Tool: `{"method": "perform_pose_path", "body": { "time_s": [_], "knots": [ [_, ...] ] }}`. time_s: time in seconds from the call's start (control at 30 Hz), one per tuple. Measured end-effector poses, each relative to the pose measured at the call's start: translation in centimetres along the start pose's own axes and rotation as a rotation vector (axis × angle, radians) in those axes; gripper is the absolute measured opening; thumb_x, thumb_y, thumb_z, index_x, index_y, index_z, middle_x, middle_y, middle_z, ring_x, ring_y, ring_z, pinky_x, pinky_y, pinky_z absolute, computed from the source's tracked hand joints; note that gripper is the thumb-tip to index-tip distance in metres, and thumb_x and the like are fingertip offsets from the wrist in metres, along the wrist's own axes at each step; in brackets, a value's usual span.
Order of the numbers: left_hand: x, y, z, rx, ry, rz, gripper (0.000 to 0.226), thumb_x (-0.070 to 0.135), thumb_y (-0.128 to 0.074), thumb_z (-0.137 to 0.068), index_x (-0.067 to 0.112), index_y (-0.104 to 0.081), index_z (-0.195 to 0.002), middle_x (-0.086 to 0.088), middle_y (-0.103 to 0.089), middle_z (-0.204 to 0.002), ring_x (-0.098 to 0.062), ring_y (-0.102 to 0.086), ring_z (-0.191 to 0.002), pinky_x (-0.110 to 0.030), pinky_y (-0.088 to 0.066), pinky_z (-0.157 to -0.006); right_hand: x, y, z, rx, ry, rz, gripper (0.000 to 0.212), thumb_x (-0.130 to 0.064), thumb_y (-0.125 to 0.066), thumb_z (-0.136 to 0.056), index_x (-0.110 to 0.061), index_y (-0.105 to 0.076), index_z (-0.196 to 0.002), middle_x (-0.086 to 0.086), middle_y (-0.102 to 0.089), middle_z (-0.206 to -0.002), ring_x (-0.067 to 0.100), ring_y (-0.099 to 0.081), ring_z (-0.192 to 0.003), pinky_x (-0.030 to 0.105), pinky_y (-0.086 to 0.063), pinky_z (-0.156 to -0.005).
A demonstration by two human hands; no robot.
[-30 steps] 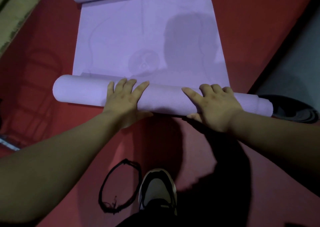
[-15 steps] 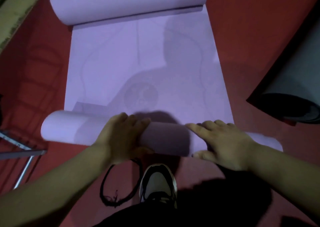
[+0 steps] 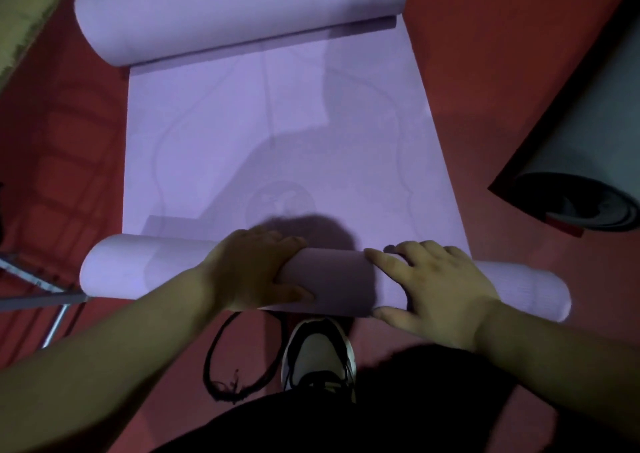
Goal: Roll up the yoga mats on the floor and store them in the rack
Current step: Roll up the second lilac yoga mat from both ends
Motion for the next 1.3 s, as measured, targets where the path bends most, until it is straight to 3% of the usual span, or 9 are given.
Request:
{"method": "perform_pose_path", "body": {
  "time_s": [0.13,0.2,0.37,0.5,0.63,0.7,1.0,1.13,1.3],
  "knots": [
    [-0.2,0.7,-0.3,-0.015,0.013,0.024,0.098,0.102,-0.026,-0.069,0.046,-0.031,-0.151,0.008,-0.059,-0.137,-0.022,-0.056,-0.124,-0.039,-0.045,-0.099,0.6,0.6,-0.9,-0.114,-0.015,-0.023,0.085,-0.087,-0.032,-0.081,-0.048,-0.023,-0.155,-0.006,-0.055,-0.131,0.025,-0.056,-0.112,0.044,-0.047,-0.090],
    [-0.2,0.8,0.0,0.075,0.032,-0.014,0.102,0.100,-0.020,-0.072,0.041,-0.031,-0.155,0.003,-0.056,-0.143,-0.026,-0.056,-0.124,-0.042,-0.045,-0.100,0.8,0.9,-1.4,-0.159,-0.025,-0.052,0.084,-0.087,-0.032,-0.080,-0.051,-0.017,-0.155,-0.007,-0.052,-0.132,0.024,-0.054,-0.116,0.043,-0.045,-0.094],
    [1.6,-0.2,1.5,0.331,0.024,-0.090,0.097,0.092,-0.045,-0.078,0.026,-0.049,-0.149,-0.010,-0.065,-0.124,-0.037,-0.064,-0.102,-0.048,-0.049,-0.084,1.9,1.1,-2.8,-0.237,-0.029,-0.147,0.081,-0.089,-0.035,-0.081,-0.056,-0.016,-0.152,-0.010,-0.053,-0.131,0.022,-0.053,-0.122,0.046,-0.046,-0.100],
    [1.1,0.5,0.4,0.272,0.044,-0.109,0.096,0.095,-0.039,-0.078,0.030,-0.051,-0.147,-0.007,-0.069,-0.120,-0.036,-0.066,-0.096,-0.045,-0.049,-0.079,2.1,1.7,-3.3,-0.221,-0.024,-0.149,0.082,-0.087,-0.032,-0.079,-0.051,-0.023,-0.152,-0.008,-0.054,-0.131,0.023,-0.054,-0.121,0.046,-0.047,-0.099],
    [0.4,1.4,-0.6,0.203,0.063,-0.095,0.097,0.096,-0.032,-0.076,0.033,-0.049,-0.148,-0.003,-0.070,-0.114,-0.034,-0.068,-0.093,-0.044,-0.052,-0.079,0.5,2.0,-2.5,-0.016,0.058,0.014,0.091,-0.080,-0.047,-0.077,-0.031,-0.038,-0.153,0.006,-0.055,-0.131,0.034,-0.056,-0.106,0.048,-0.050,-0.086],
    [0.2,1.8,-1.0,0.181,0.075,-0.090,0.097,0.098,-0.028,-0.074,0.036,-0.047,-0.147,-0.001,-0.069,-0.110,-0.033,-0.067,-0.093,-0.043,-0.052,-0.080,-0.4,1.2,-2.1,0.014,0.075,0.069,0.097,-0.082,-0.051,-0.075,-0.026,-0.036,-0.153,0.010,-0.054,-0.134,0.037,-0.056,-0.106,0.050,-0.048,-0.085],
    [-0.5,2.4,-1.2,0.239,0.049,-0.070,0.095,0.095,-0.036,-0.076,0.039,-0.039,-0.153,0.003,-0.063,-0.112,-0.028,-0.063,-0.104,-0.043,-0.049,-0.087,0.5,1.6,-3.6,-0.076,0.030,0.039,0.098,-0.086,-0.045,-0.073,-0.041,-0.021,-0.157,0.003,-0.053,-0.136,0.032,-0.055,-0.114,0.046,-0.048,-0.091],
    [0.1,1.7,-0.3,0.324,0.023,-0.160,0.102,0.095,-0.047,-0.073,0.029,-0.045,-0.151,-0.007,-0.063,-0.120,-0.036,-0.063,-0.099,-0.048,-0.048,-0.083,1.7,2.1,-5.0,-0.132,0.028,-0.014,0.100,-0.089,-0.043,-0.073,-0.045,-0.014,-0.157,-0.001,-0.052,-0.134,0.029,-0.054,-0.118,0.046,-0.049,-0.093],
    [-0.1,2.2,-1.0,0.311,0.062,-0.117,0.099,0.097,-0.047,-0.070,0.032,-0.051,-0.145,-0.001,-0.066,-0.107,-0.033,-0.065,-0.090,-0.044,-0.047,-0.078,1.9,2.2,-5.4,-0.155,0.023,-0.057,0.098,-0.088,-0.049,-0.074,-0.046,-0.014,-0.156,-0.003,-0.052,-0.132,0.027,-0.054,-0.119,0.044,-0.050,-0.094]
  ]
}}
Point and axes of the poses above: each hand's wrist, its own z-axis away from the middle knuckle, its own y-axis out of the back of the hand, x = y × z, the point moved 5 cm from there along -z, towards the middle knuckle
